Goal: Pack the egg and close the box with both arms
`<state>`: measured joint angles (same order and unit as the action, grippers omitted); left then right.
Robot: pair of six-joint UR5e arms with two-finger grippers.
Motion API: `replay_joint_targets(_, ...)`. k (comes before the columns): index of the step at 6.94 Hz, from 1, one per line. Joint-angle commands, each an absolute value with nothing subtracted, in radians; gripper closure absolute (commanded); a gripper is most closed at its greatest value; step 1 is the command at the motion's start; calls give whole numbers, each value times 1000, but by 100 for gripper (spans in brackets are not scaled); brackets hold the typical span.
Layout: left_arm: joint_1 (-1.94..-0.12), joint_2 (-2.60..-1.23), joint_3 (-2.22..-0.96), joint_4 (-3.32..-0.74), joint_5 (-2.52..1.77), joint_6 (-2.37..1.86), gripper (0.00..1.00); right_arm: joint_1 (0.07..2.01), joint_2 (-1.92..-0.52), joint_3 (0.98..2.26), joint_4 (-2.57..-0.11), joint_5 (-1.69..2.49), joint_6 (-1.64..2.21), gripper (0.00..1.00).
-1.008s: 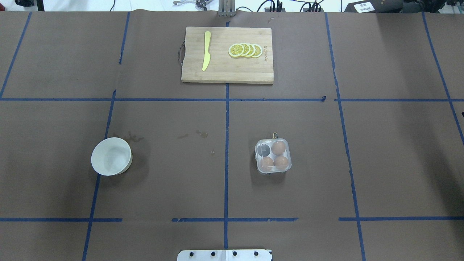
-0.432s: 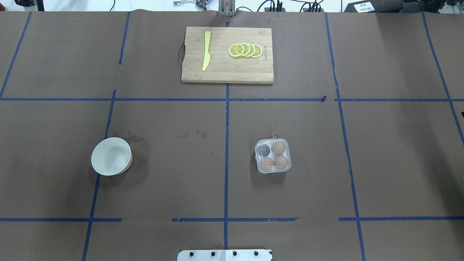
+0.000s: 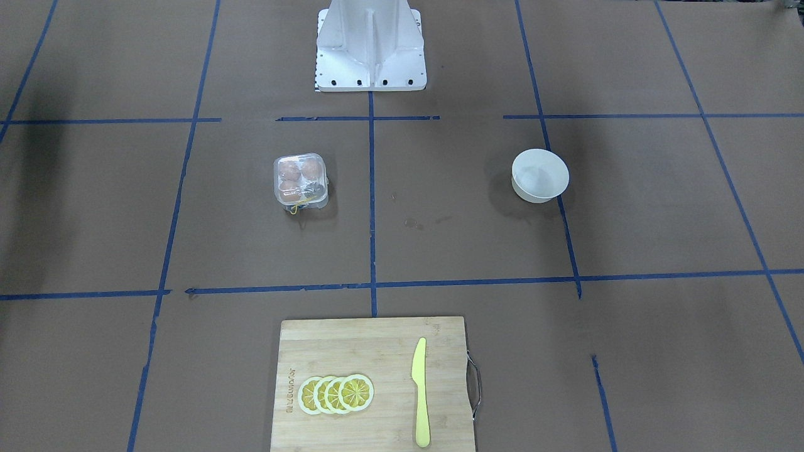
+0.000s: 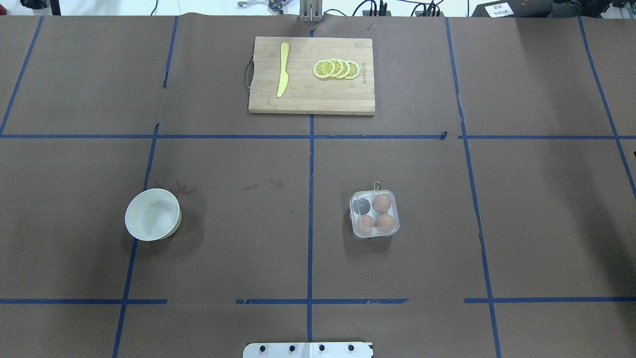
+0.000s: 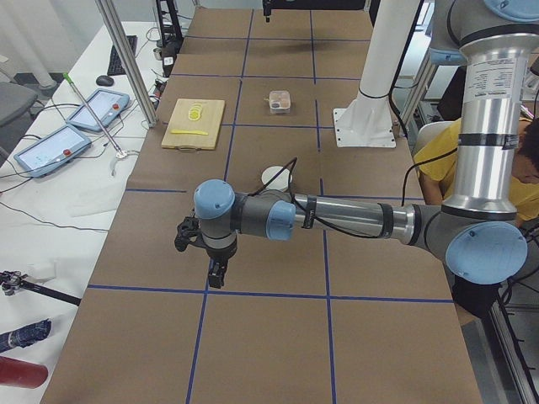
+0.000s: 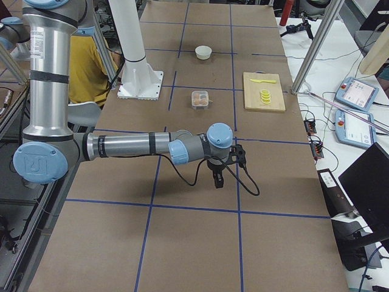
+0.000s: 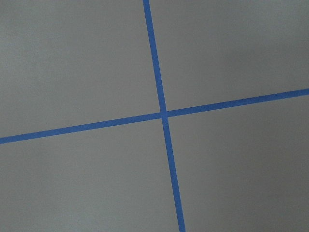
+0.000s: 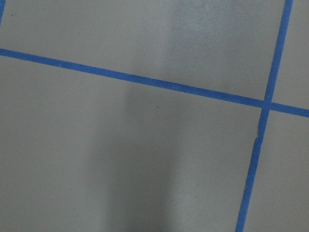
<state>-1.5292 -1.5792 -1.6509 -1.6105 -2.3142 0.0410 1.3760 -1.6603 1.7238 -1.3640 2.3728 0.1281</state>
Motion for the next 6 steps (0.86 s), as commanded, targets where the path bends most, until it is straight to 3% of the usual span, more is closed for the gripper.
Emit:
replay_joint_targets(1,-1529,-1577,-1645,-1614,-2316,41,0,1419,-1652,1723,-1376,2362,126,0)
replay_joint_targets(6,-1528,-1607,-1649,-1609,-2319,46,0,1479,-1628,1720,-1488,2373,32,0)
